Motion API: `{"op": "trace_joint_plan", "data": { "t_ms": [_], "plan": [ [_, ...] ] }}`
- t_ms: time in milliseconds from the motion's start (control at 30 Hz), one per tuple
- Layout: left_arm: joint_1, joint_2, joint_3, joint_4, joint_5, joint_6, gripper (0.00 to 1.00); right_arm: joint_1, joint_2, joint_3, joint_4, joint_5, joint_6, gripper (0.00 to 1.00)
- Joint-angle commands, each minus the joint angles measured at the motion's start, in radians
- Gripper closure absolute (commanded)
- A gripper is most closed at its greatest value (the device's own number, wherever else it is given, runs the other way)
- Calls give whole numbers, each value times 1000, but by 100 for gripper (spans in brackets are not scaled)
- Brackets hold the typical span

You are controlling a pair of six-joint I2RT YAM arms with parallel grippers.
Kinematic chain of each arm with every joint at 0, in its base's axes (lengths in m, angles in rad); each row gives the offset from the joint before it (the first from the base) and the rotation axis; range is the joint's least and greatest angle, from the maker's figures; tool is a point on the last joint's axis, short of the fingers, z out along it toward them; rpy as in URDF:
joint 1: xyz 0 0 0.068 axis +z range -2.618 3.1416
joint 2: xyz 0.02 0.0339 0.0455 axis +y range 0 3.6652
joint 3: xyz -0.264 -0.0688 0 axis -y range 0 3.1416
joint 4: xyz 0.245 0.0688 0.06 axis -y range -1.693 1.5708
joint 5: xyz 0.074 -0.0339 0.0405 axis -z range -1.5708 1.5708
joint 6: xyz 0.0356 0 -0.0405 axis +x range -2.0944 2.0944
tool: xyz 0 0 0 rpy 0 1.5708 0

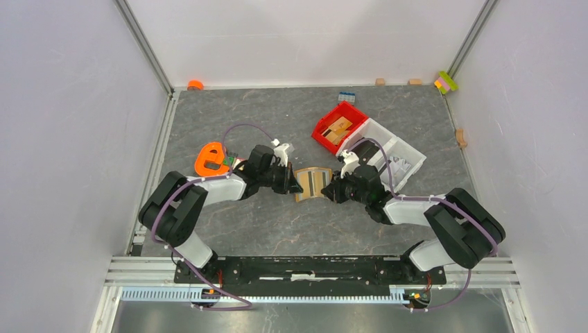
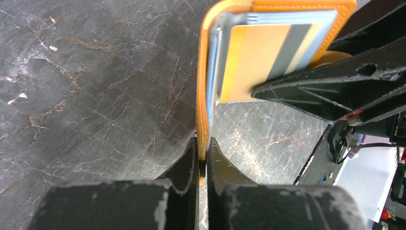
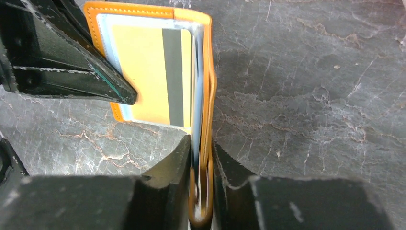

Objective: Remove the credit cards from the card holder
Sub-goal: Pick up the card holder from the center of the board.

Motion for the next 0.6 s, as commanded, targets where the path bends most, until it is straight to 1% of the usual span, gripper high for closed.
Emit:
{"op": "trace_joint_plan", "data": {
  "t_ms": [0,33,133,200,300,433,567],
  "plan": [
    [4,-35,11,37,13,-17,98,-3,-38,7,-36,49,-16,69],
    [4,-37,11,33,11,-22,98,-3,-67,-2,-42,77,-25,62],
    [3,-40,18,0,-19,-26,98,-1,-181,-62,-25,150,-48,47],
    [4,-38,26,-30,-41,-27,98,0,-245,-85,-27,186,-57,42],
    [4,-39,30,-44,-43,-36,98,6,-317,-98,-34,194,-74,42],
    [4,-42,33,-45,-33,-40,98,34,-367,-103,-19,190,-106,47],
    [4,-38,33,-31,-7,-53,98,84,-393,-119,38,182,-146,54]
  ]
}}
